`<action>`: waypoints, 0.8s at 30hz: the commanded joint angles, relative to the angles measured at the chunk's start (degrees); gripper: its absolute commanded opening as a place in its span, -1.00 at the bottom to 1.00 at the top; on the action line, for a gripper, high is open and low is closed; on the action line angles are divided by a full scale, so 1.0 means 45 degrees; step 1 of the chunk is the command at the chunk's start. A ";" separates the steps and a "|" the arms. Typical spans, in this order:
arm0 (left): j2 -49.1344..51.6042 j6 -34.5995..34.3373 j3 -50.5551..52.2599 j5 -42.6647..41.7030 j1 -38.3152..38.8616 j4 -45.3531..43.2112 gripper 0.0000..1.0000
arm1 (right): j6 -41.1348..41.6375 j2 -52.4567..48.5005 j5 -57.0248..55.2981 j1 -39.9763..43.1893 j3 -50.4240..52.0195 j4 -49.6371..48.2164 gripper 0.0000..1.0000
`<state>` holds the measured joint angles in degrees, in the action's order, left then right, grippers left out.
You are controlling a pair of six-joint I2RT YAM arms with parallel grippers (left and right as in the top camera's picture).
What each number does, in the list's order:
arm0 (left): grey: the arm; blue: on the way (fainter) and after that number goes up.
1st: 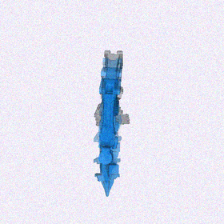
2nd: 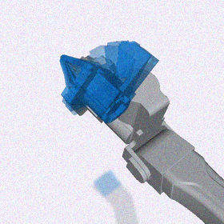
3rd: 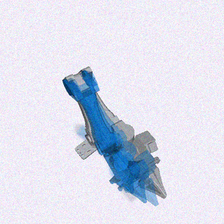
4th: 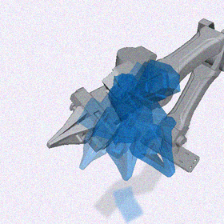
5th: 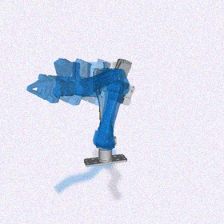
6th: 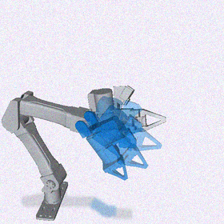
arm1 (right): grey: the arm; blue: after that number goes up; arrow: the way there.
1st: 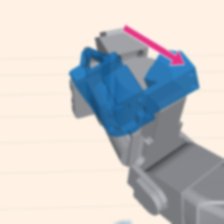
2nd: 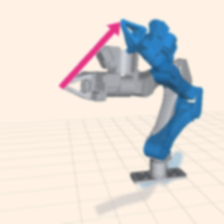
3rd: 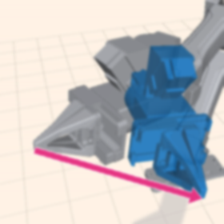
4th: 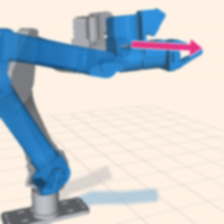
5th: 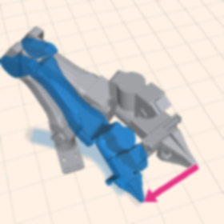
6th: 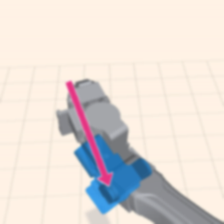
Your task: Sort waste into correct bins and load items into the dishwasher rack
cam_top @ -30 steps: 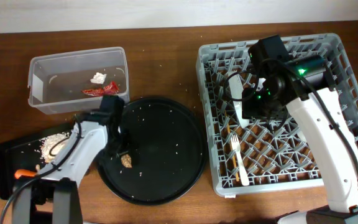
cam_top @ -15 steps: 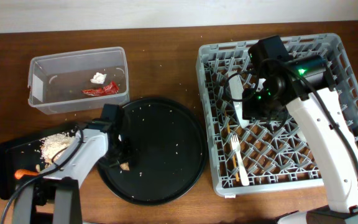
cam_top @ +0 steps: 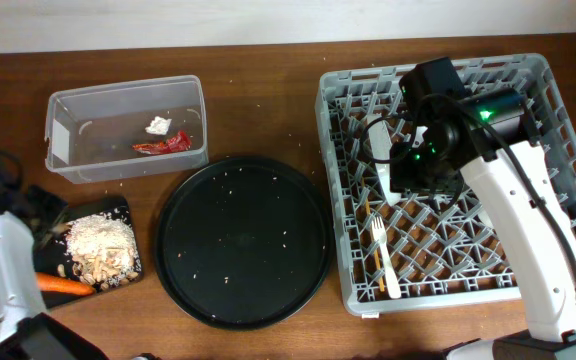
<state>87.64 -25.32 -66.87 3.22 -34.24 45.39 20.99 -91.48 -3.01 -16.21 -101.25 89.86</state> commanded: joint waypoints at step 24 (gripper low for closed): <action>0.3118 -0.0170 -0.0141 -0.0389 -0.0908 -0.0656 0.03 | 0.0068 0.0180 -0.0058 0.0039 -0.0121 0.0175 0.09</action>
<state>101.27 -26.04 -66.92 7.55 -38.44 42.39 20.99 -91.48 -2.98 -16.21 -101.25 90.65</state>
